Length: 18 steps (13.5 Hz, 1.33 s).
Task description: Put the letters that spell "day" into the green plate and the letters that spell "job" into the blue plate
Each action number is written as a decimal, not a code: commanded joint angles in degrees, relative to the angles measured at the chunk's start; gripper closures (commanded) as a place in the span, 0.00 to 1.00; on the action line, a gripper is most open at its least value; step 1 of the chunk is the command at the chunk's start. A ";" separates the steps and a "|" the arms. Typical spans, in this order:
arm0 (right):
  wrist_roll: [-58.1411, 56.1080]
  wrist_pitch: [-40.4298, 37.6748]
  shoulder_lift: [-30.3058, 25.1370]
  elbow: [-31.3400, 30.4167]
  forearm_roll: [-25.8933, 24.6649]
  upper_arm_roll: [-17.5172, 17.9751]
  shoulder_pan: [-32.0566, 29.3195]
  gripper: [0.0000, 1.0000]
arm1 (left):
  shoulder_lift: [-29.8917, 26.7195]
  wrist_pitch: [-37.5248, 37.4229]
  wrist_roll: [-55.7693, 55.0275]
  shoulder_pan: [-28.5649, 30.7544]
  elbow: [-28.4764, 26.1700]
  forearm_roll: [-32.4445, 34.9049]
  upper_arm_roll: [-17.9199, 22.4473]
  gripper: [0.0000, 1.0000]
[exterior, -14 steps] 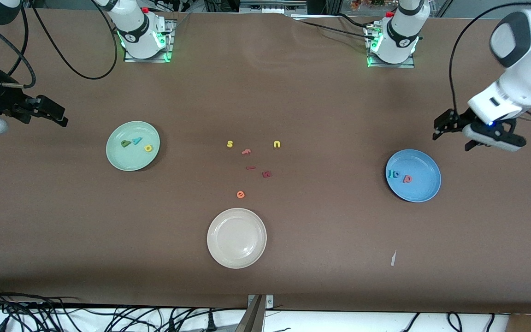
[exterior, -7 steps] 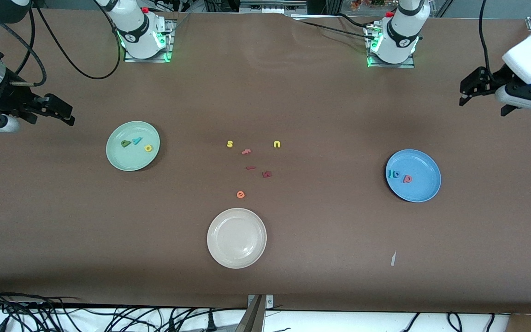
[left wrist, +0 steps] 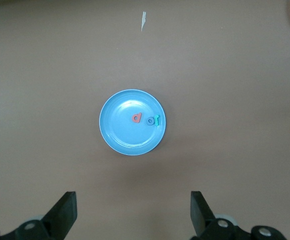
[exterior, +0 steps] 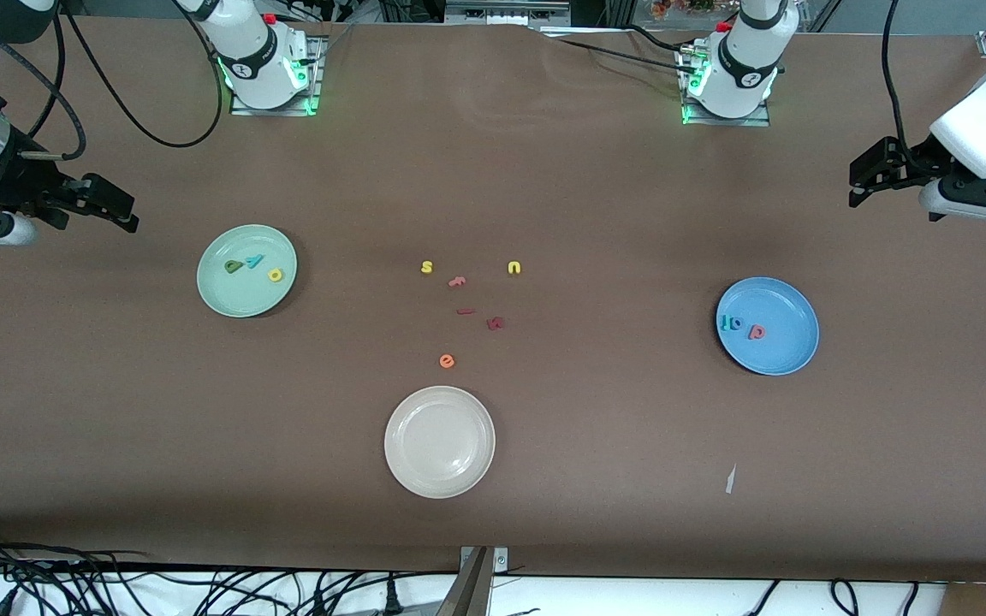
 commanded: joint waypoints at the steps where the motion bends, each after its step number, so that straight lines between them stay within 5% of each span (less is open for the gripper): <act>1: -0.82 -0.54 -0.65 -0.14 -0.96 -0.15 0.23 0.00 | 2.10 -1.71 -2.47 -0.39 3.87 0.75 -0.13 0.00; 18: -0.73 -0.72 -0.65 -0.14 -0.87 -0.15 0.15 0.00 | 3.69 -3.37 -8.11 -0.84 4.32 -1.88 0.22 0.00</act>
